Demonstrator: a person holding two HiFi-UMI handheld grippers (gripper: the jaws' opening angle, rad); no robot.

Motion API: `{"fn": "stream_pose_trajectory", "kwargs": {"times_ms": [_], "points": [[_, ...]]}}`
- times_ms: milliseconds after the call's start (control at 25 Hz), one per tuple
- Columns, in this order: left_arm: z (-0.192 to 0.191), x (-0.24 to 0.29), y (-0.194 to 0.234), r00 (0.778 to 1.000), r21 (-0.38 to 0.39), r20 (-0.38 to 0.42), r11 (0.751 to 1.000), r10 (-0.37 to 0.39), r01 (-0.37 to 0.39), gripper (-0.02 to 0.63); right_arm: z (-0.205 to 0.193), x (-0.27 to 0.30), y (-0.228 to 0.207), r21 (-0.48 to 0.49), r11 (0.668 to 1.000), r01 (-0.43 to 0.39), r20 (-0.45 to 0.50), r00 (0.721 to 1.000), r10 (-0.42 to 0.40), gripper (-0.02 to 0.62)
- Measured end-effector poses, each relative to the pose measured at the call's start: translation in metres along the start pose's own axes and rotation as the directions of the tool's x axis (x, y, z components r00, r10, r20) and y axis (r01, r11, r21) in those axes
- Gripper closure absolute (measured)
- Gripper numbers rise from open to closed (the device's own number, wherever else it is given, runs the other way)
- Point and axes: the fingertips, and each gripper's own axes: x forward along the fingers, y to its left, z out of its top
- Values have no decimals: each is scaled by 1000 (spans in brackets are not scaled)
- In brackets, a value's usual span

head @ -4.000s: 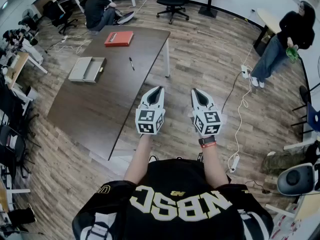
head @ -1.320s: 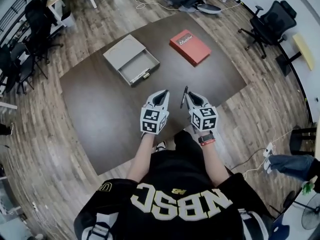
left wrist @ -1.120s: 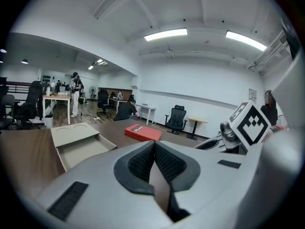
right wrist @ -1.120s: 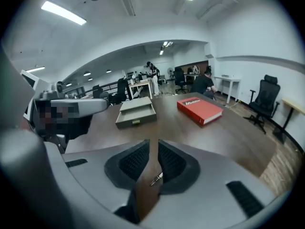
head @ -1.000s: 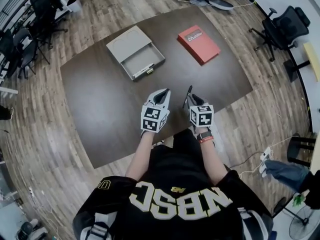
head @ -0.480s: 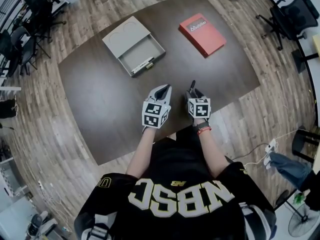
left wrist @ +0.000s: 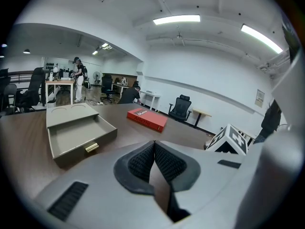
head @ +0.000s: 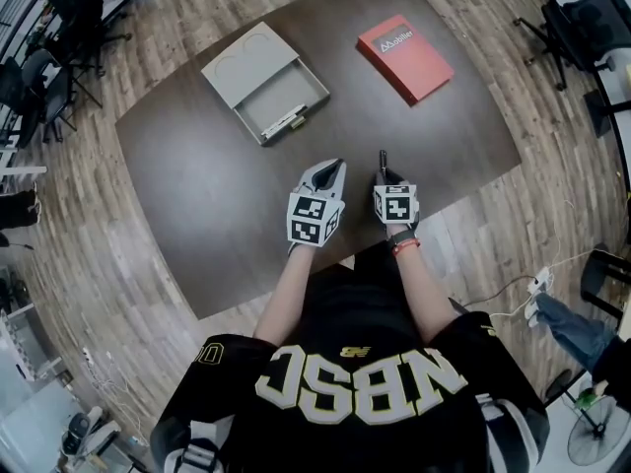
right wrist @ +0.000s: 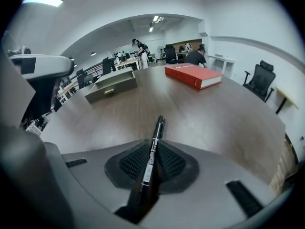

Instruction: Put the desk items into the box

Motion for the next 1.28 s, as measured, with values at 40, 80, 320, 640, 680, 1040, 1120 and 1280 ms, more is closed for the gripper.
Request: {"fn": "stream_pose_trajectory", "kwargs": {"times_ms": [40, 80, 320, 640, 680, 1040, 1120, 1280], "points": [[0, 0, 0, 1000, -1, -1, 1000, 0, 0, 591, 0, 0, -1, -2, 1000, 1, 1, 1000, -1, 540], [-1, 0, 0, 1000, -2, -2, 1000, 0, 0, 590, -1, -1, -1, -3, 1000, 0, 0, 1000, 0, 543], [1, 2, 6, 1000, -13, 4, 1000, 15, -15, 589, 0, 0, -3, -7, 1000, -25, -26, 999, 25, 546], [13, 7, 19, 998, -34, 27, 998, 53, -52, 590, 25, -10, -7, -38, 997, -71, -9, 997, 70, 546], [15, 7, 21, 998, -36, 30, 998, 59, -58, 589, 30, -11, -7, -48, 996, -77, -7, 997, 77, 545], [43, 7, 40, 986, -63, 84, 988, 144, -139, 590, 84, -24, -4, -159, 972, -171, 25, 984, 177, 546], [49, 4, 49, 981, -74, 93, 984, 168, -161, 589, 100, -26, -2, -181, 964, -197, 44, 977, 208, 546], [57, 1, 67, 972, -89, 106, 976, 209, -200, 590, 133, -23, 4, -161, 945, -285, 62, 953, 298, 545]]}}
